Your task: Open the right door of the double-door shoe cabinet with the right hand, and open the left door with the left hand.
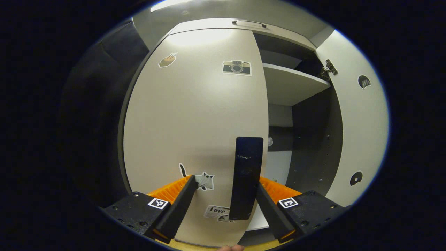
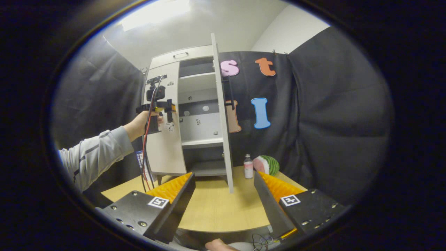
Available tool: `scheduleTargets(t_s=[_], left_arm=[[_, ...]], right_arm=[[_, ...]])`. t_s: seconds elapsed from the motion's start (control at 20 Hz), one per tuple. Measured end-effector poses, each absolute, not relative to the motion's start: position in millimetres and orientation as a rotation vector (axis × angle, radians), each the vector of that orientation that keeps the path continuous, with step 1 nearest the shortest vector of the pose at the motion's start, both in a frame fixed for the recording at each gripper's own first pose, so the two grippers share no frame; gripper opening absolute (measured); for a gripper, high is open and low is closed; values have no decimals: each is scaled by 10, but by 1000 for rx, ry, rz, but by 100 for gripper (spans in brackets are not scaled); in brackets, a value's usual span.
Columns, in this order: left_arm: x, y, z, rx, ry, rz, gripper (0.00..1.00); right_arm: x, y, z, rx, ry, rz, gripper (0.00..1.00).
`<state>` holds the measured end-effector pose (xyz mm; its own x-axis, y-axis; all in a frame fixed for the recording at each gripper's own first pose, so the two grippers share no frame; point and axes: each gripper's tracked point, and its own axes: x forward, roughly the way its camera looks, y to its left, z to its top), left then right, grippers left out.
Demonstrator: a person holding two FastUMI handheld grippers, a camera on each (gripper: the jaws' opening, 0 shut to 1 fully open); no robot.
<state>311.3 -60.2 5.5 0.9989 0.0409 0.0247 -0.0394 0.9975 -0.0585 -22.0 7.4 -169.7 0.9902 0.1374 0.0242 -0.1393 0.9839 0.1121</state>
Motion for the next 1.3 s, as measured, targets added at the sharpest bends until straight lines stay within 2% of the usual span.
scheduleTargets(t_s=[0.2, 0.25, 0.3, 0.35, 0.4, 0.5, 0.55, 0.65, 1.3], left_arm=[[3104, -682, 55, -6, -6, 28, 92], [3128, -760, 34, 37, 5, 6, 82], [3133, -855, 57, 95, -4, -16, 76], [3103, -876, 56, 121, 3, -10, 47], [3129, -871, 53, 103, 4, -7, 33], [3126, -850, 25, 6, 29, -9, 31], [3123, -854, 26, -24, 41, -12, 28], [3118, -849, 22, -17, 61, -10, 24], [2571, -747, 34, -68, 76, -77, 24]], right_arm=[[-276, -6, -1656, 64, -41, 104, 100], [-289, -4, -1633, 71, -45, 101, 100], [-308, -49, -1611, 67, -54, 85, 100], [-327, -65, -1583, 62, -62, 81, 98], [-350, -32, -1557, 61, -71, 87, 100], [-396, 21, -1521, 68, -83, 114, 100], [-399, 22, -1527, 64, -85, 119, 100], [-367, 43, -1573, 55, -75, 128, 98], [-431, 81, -1566, 89, -57, 133, 100]])
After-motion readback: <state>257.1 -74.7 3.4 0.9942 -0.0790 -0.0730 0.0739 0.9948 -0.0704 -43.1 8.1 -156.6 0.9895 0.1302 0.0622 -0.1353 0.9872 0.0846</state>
